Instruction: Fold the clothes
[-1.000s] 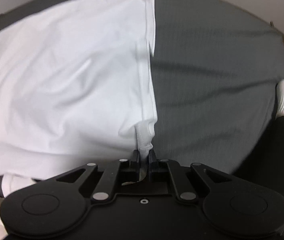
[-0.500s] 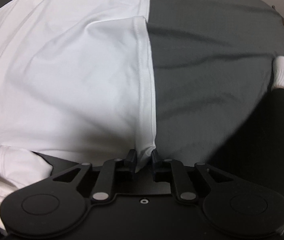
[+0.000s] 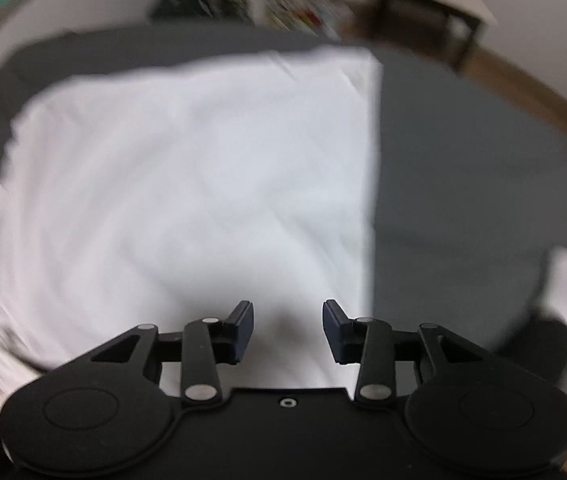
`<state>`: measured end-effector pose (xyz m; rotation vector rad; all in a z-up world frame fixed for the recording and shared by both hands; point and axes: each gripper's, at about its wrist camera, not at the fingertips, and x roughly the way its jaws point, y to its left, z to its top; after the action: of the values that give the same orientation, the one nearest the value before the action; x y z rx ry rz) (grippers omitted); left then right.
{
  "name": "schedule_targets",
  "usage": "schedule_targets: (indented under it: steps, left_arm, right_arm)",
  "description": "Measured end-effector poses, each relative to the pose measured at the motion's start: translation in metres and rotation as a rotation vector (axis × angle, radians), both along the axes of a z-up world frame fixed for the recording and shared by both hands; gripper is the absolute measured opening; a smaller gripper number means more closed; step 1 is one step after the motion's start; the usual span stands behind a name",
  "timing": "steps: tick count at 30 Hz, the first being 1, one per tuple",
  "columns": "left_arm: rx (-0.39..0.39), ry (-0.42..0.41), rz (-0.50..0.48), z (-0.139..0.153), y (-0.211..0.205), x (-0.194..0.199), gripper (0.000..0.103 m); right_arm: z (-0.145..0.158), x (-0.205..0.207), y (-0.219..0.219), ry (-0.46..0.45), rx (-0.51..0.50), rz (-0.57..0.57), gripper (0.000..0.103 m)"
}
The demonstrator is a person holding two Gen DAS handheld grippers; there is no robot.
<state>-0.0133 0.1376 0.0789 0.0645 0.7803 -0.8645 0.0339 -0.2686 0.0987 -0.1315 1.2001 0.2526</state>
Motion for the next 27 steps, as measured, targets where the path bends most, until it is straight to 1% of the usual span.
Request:
schedule_targets:
  steps: [3, 6, 9, 10, 13, 16, 18, 20, 22, 24, 25, 26, 27]
  left_arm:
    - [-0.021, -0.007, 0.225, -0.02, 0.011, 0.028, 0.087]
    - [-0.042, -0.014, 0.449, -0.04, 0.022, 0.057, 0.087]
    - [-0.063, -0.021, 0.674, -0.06, 0.033, 0.085, 0.087]
    - [-0.068, -0.021, 0.696, -0.067, 0.039, 0.089, 0.087]
    - [-0.065, -0.021, 0.711, -0.081, 0.06, 0.089, 0.087]
    - [-0.064, -0.029, 0.722, -0.088, 0.078, 0.09, 0.087]
    - [-0.114, -0.029, 0.725, -0.09, 0.088, 0.091, 0.087]
    - [-0.18, -0.034, 0.729, -0.09, 0.093, 0.093, 0.087]
    - [-0.229, -0.046, 0.724, -0.091, 0.094, 0.096, 0.087]
    - [-0.248, -0.073, 0.709, -0.092, 0.092, 0.098, 0.087]
    - [-0.248, -0.089, 0.701, -0.093, 0.091, 0.098, 0.087]
    - [-0.244, -0.1, 0.693, -0.093, 0.09, 0.098, 0.087]
    - [-0.239, -0.11, 0.685, -0.093, 0.089, 0.098, 0.087]
  right_arm:
    - [-0.002, 0.032, 0.053, -0.051, 0.051, 0.091, 0.038]
    - [-0.01, 0.073, 0.109, -0.084, 0.058, 0.181, 0.038]
    - [-0.02, 0.115, 0.146, -0.099, 0.08, 0.223, 0.038]
    - [-0.025, 0.129, 0.157, -0.101, 0.089, 0.23, 0.038]
    - [-0.037, 0.151, 0.187, -0.113, 0.123, 0.25, 0.038]
    - [-0.048, 0.18, 0.217, -0.097, 0.125, 0.298, 0.038]
    - [-0.06, 0.197, 0.235, -0.051, 0.102, 0.342, 0.038]
    - [-0.072, 0.211, 0.251, 0.003, 0.072, 0.393, 0.038]
    - [-0.082, 0.216, 0.264, 0.067, 0.021, 0.475, 0.038]
    - [-0.091, 0.214, 0.271, 0.107, -0.011, 0.543, 0.038]
    - [-0.095, 0.212, 0.275, 0.107, -0.019, 0.567, 0.037]
    - [-0.096, 0.208, 0.277, 0.082, -0.025, 0.58, 0.033]
    - [-0.095, 0.205, 0.277, 0.05, -0.03, 0.588, 0.019]
